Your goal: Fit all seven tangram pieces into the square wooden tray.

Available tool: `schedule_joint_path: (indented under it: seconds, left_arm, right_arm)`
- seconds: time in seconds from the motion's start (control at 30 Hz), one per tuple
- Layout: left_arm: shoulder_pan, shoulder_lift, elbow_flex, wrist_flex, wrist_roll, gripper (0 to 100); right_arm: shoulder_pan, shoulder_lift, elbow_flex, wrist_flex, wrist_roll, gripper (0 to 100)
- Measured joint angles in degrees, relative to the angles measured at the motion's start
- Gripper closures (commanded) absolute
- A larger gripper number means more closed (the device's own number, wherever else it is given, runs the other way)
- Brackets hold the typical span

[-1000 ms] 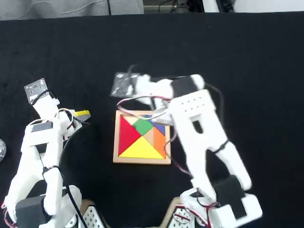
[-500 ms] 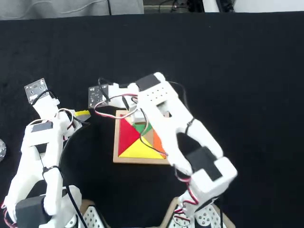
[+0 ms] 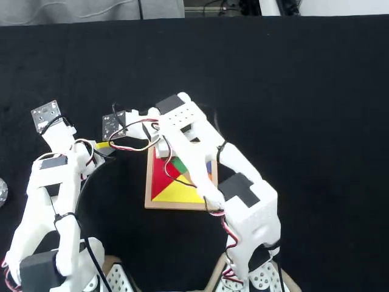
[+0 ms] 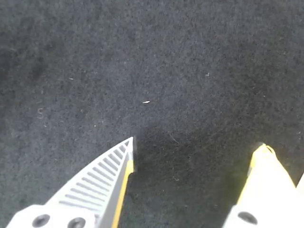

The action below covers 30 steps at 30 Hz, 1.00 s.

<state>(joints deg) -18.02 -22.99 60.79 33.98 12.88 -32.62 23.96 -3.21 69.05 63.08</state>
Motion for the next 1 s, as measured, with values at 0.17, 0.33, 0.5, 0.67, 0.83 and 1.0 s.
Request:
schedule_joint_path:
  seconds: [0.17,0.33,0.5,0.67,0.83,1.0]
  left_arm:
    - [0.0,0.0,0.0,0.0,0.0,63]
    - [0.0,0.0,0.0,0.0,0.0,63]
    - [0.0,0.0,0.0,0.0,0.0,63]
    - [0.0,0.0,0.0,0.0,0.0,63]
    - [0.0,0.0,0.0,0.0,0.0,63]
    - [0.0,0.0,0.0,0.0,0.0,63]
  right_arm:
    - [0.0,0.0,-0.1,0.0,-0.5,81.9]
    - [0.0,0.0,-0.1,0.0,-1.1,87.5]
    - [0.0,0.0,-0.1,0.9,-1.1,88.9]
    - [0.0,0.0,-0.1,1.2,-1.1,89.1]
    - [0.7,0.0,-1.4,2.5,-3.3,89.2]
    - [6.2,-7.9,-6.5,9.0,-10.5,89.3]
